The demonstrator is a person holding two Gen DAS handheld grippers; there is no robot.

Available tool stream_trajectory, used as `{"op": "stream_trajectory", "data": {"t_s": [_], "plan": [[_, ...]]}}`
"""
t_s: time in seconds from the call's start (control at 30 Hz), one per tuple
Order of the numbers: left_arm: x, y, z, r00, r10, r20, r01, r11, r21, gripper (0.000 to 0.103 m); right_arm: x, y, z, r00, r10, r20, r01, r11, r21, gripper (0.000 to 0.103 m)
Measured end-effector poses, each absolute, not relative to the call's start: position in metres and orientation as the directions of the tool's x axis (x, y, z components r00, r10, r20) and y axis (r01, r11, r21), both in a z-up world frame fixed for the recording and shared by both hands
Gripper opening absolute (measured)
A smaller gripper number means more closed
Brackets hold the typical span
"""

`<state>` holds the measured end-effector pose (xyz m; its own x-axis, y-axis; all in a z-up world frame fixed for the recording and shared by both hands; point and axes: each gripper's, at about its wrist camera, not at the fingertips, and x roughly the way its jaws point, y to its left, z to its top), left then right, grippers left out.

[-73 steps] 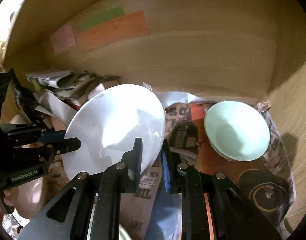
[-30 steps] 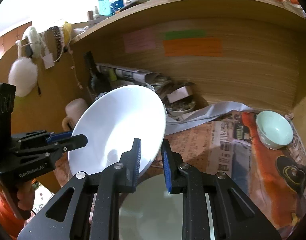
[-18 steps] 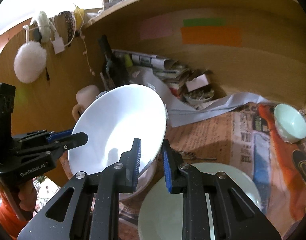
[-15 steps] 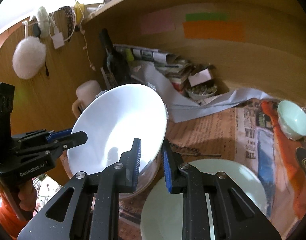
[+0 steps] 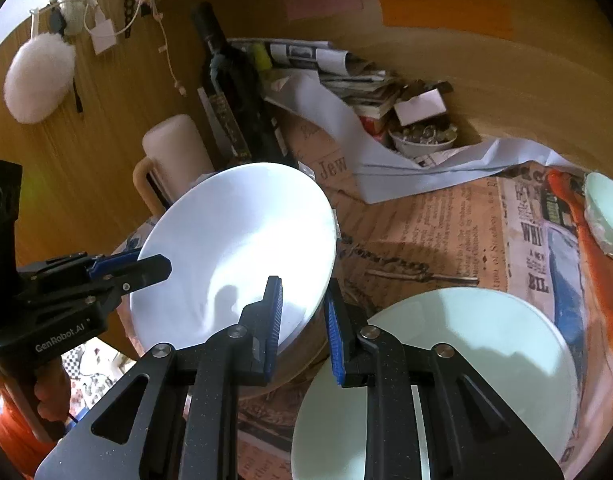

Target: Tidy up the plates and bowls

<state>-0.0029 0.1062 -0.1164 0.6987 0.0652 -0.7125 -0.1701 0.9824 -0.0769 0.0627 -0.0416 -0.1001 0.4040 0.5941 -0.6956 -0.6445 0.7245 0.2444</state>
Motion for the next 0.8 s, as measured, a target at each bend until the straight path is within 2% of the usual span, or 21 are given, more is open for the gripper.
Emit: {"op": "stream_trajectory", "data": {"t_s": [0.3, 0.47, 0.7, 0.8], "plan": [[-0.005, 0.106, -0.125, 0.684, 0.097, -0.723, -0.184, 0.982, -0.042, 0.022, 0.062, -0.036, -0.11, 0.375, 0.584, -0.72, -0.651, 0.719, 0.244, 0.019], [-0.005, 0.102, -0.126, 0.68, 0.148, -0.718, -0.196, 0.981, 0.016, 0.022, 0.061, -0.032, -0.111, 0.366, 0.58, -0.727, -0.663, 0.712, 0.234, 0.02], [-0.005, 0.106, -0.132, 0.668, 0.167, -0.725, -0.204, 0.978, 0.037, 0.022, 0.055, -0.024, -0.111, 0.397, 0.556, -0.73, -0.677, 0.714, 0.175, 0.024], [-0.005, 0.105, -0.132, 0.67, 0.167, -0.723, -0.203, 0.978, 0.038, 0.022, 0.055, -0.022, -0.111, 0.405, 0.551, -0.73, -0.683, 0.713, 0.159, 0.03]]}}
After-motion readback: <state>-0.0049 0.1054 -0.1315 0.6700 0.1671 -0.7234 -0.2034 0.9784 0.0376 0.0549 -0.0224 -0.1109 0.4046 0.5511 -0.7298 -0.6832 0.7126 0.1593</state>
